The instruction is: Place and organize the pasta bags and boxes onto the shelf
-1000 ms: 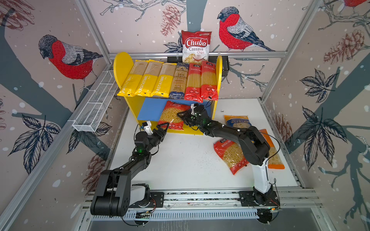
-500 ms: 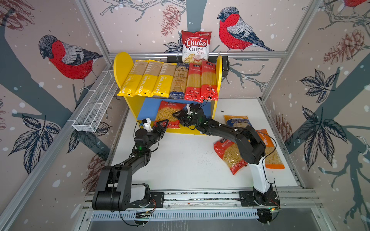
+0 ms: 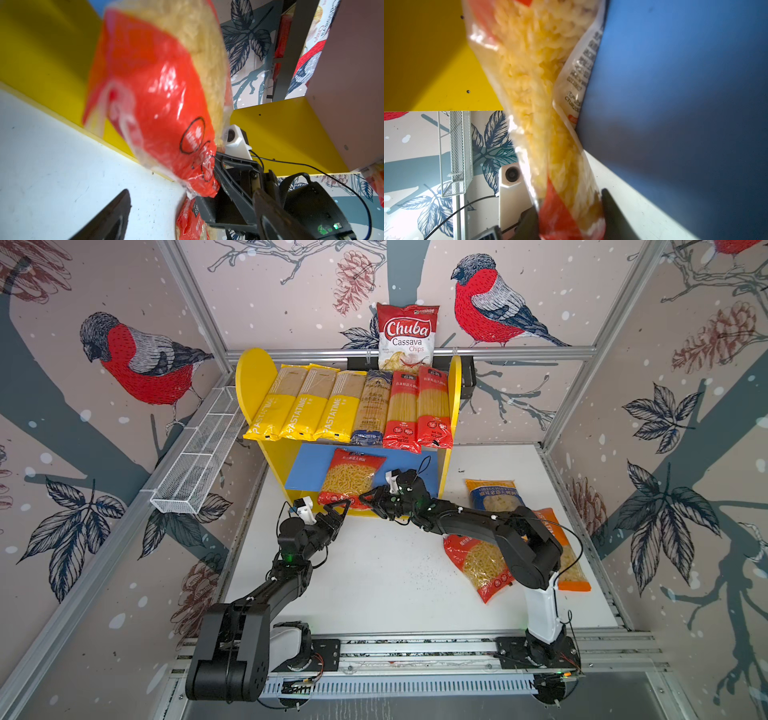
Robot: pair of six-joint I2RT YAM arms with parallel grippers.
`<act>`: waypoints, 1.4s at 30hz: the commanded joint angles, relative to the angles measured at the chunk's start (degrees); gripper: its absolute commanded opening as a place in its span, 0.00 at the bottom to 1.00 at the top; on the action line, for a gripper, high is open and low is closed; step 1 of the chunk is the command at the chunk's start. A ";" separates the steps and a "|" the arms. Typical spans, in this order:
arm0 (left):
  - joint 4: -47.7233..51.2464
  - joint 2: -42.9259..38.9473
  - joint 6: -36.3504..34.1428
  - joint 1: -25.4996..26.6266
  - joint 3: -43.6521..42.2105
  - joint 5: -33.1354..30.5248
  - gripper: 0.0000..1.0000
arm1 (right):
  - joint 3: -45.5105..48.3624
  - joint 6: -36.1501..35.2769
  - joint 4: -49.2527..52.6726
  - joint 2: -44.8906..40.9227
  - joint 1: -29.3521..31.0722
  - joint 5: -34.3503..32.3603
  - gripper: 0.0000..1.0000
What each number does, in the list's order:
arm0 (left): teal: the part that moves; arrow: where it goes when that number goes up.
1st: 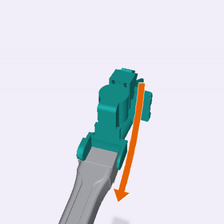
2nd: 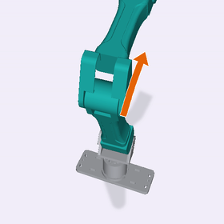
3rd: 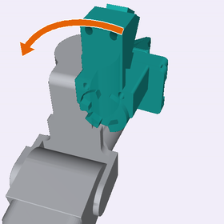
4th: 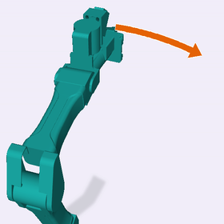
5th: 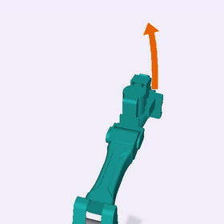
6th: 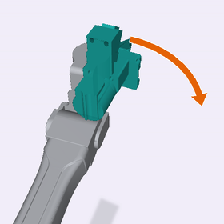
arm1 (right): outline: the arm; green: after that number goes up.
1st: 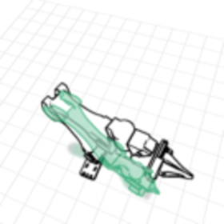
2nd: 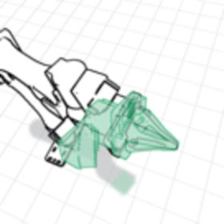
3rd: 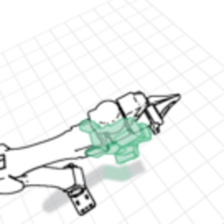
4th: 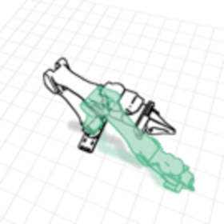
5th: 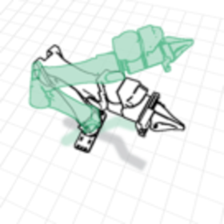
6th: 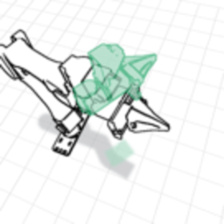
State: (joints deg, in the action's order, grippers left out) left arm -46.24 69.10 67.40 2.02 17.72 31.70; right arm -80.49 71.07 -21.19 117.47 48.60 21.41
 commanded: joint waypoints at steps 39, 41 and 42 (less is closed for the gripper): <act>-1.71 13.06 -1.02 -2.75 18.76 -7.50 0.06 | 25.33 0.96 -10.60 -15.52 1.66 0.14 0.45; -0.72 13.21 -1.84 -4.38 19.92 -7.95 0.00 | 25.78 1.17 -11.01 -15.60 1.80 0.12 0.45; -0.54 13.16 -2.16 -5.24 20.36 -8.07 0.00 | 26.14 1.26 -11.22 -15.77 1.81 0.17 0.45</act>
State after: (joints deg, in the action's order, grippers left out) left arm -44.47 82.30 68.03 -1.54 36.60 26.35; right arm -54.89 71.99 -29.95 102.30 50.22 22.41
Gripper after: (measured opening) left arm 0.053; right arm 0.453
